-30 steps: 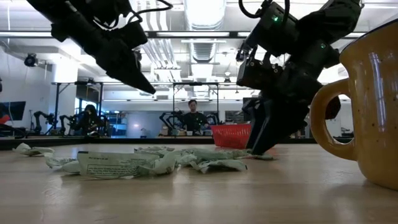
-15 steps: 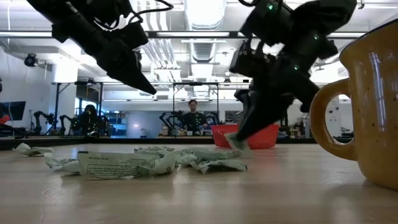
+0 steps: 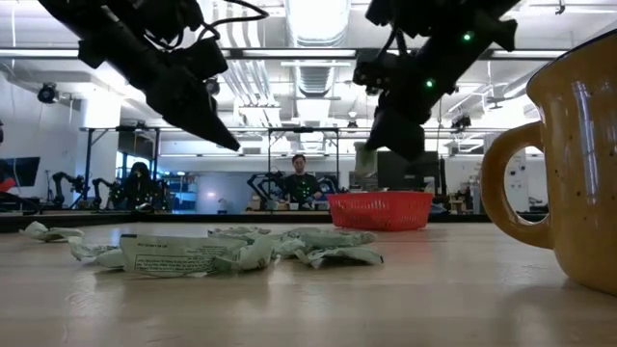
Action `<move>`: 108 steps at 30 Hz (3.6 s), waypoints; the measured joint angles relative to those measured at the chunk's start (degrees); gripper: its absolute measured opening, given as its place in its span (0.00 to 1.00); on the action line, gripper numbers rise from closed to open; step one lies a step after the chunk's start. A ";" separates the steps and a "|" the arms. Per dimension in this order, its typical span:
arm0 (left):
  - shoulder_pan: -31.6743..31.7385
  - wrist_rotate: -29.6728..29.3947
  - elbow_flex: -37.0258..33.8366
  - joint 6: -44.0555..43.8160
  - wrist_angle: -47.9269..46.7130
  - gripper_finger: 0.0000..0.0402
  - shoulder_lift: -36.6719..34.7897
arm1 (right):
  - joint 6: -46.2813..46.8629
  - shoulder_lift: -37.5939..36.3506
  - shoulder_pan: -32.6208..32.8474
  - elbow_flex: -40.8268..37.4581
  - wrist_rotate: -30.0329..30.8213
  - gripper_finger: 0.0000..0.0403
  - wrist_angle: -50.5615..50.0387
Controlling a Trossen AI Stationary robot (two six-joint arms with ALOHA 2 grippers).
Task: Pick and place Stevia / Truvia into bins
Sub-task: Put the stevia packet into the red basket
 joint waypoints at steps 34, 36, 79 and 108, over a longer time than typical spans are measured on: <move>0.02 7.25 -2.63 3.15 1.87 0.39 6.40 | 3.49 -6.05 -11.29 -1.31 -22.02 0.38 -2.05; 0.02 9.86 -2.53 5.41 2.90 0.39 9.24 | 2.84 -7.03 -9.70 -1.33 -24.34 0.37 -2.02; 0.04 13.92 10.52 11.15 8.95 0.03 29.62 | 11.43 -8.04 10.26 -2.40 -27.05 0.25 -6.60; 11.51 -1.68 24.94 12.99 38.11 0.03 39.01 | 16.40 -7.99 13.45 -3.88 -27.43 0.20 -11.39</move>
